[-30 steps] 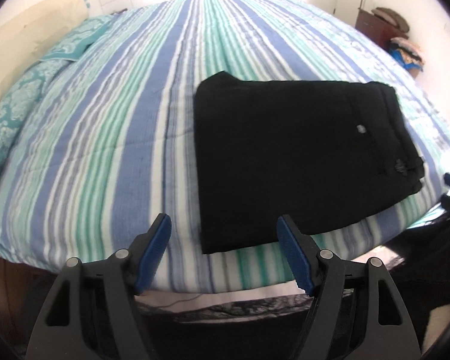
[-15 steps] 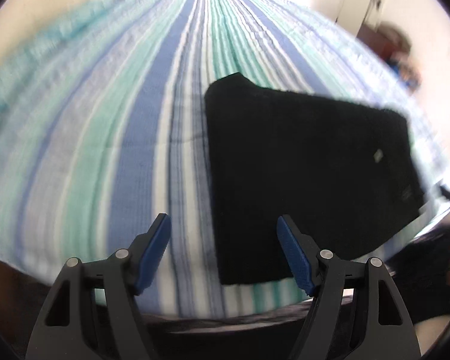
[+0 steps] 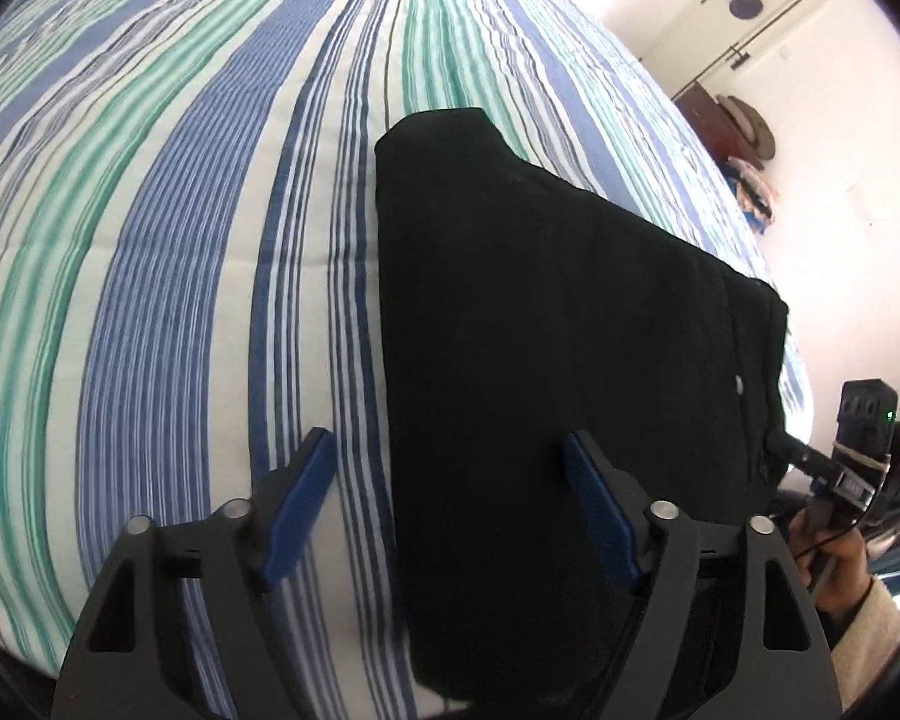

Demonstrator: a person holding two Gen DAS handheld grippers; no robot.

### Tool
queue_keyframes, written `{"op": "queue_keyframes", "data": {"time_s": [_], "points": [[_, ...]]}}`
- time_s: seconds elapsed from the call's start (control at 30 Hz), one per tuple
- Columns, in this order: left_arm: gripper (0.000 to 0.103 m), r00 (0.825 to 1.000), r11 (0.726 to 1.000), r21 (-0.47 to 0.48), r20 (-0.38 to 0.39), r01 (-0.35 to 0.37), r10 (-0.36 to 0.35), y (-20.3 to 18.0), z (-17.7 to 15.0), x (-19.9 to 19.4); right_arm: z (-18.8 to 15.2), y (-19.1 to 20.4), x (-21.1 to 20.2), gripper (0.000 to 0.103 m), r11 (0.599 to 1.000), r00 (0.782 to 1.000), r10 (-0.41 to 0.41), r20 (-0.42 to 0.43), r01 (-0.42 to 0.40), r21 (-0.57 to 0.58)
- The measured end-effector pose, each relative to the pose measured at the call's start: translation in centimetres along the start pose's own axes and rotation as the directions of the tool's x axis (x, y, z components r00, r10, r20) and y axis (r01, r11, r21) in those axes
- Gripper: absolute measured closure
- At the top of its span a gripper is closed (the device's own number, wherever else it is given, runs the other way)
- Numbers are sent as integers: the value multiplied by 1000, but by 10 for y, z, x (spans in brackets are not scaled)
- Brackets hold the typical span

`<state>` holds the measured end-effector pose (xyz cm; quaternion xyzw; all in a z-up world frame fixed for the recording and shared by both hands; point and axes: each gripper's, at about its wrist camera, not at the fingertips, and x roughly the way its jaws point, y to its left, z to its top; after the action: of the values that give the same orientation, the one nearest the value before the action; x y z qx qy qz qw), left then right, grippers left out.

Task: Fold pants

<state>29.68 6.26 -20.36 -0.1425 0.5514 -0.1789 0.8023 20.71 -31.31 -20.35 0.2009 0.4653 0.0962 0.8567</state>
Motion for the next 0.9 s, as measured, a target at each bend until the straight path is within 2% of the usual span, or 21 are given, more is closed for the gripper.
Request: {"op": "queue_keyframes", "data": {"time_s": [0.17, 0.2, 0.23, 0.27, 0.3, 0.33, 0.37, 0.5, 0.67, 0.8, 0.9], "points": [[21, 1000, 1000, 28, -9, 2, -2, -4, 1, 5, 4, -1, 21, 19, 996, 996, 84, -25, -84, -1], [31, 1000, 999, 24, -15, 21, -21, -4, 1, 6, 5, -3, 25, 20, 995, 995, 98, -25, -98, 3], [53, 997, 997, 28, -31, 76, -75, -9, -1, 8, 3, -3, 25, 31, 994, 994, 110, -28, -110, 9], [66, 996, 996, 40, -29, 83, -82, -12, -3, 4, 4, -2, 27, 39, 992, 991, 125, -41, -125, 11], [75, 998, 995, 77, -13, 56, -56, -20, -4, 1, 5, 0, 27, 45, 991, 990, 133, -56, -133, 9], [78, 1000, 992, 128, 7, 23, -24, -32, -5, -4, 6, 3, 26, 55, 991, 989, 134, -56, -134, -2], [82, 1000, 990, 139, 21, 9, -12, -37, -5, -8, 5, 8, 23, 57, 991, 990, 128, -50, -129, -23], [85, 994, 990, 139, 92, 38, -51, -56, 0, -36, 3, 29, 10, 69, 993, 997, 83, 1, -82, -88], [85, 984, 978, 205, 161, 37, -71, -82, 14, -68, 14, 47, -13, 72, 984, 983, 167, 80, -160, -80], [85, 972, 981, 191, 226, 24, -68, -78, 37, -90, 36, 77, -24, 73, 970, 967, 223, 126, -208, -123], [83, 966, 987, 163, 254, 1, -43, -67, 49, -91, 59, 90, -22, 73, 965, 959, 240, 148, -220, -143]]}}
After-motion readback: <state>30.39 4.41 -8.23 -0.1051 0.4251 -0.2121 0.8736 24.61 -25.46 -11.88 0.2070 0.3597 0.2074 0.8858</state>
